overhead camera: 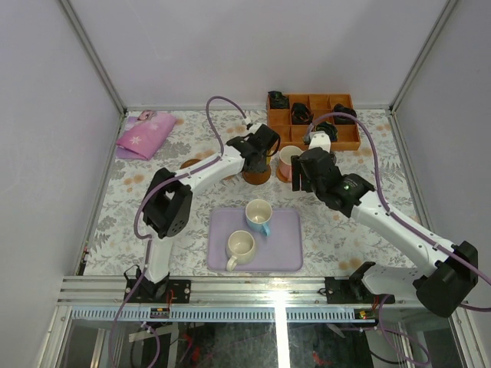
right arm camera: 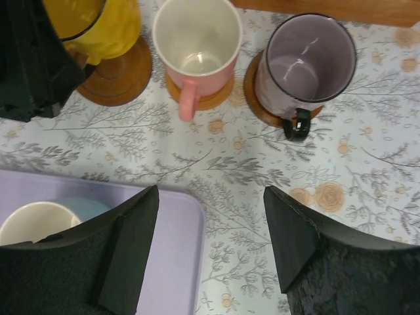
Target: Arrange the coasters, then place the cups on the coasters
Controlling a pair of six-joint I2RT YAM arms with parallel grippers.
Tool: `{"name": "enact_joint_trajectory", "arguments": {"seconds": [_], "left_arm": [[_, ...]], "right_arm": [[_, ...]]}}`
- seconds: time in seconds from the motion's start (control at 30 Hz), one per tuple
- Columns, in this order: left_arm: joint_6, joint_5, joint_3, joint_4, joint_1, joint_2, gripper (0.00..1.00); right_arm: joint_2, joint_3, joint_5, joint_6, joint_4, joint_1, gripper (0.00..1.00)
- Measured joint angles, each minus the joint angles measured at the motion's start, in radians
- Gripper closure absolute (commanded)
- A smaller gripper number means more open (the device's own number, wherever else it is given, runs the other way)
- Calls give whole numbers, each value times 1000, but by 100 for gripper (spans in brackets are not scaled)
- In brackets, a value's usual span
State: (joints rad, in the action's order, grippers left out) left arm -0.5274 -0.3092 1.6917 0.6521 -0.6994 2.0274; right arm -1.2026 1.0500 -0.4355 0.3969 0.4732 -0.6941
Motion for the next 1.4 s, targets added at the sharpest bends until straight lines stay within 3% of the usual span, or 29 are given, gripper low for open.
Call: {"name": "enact_joint_trajectory", "arguments": {"seconds": [0.5,1.4], "left_arm": [[-170,-3,19,166,-1,36,100],[-171,25,82,189,-1,104,100]], "right_arm": [[82,-25,-88,-87,-15,67,25],[84,-55,-88,-87,-15,69,25]]}}
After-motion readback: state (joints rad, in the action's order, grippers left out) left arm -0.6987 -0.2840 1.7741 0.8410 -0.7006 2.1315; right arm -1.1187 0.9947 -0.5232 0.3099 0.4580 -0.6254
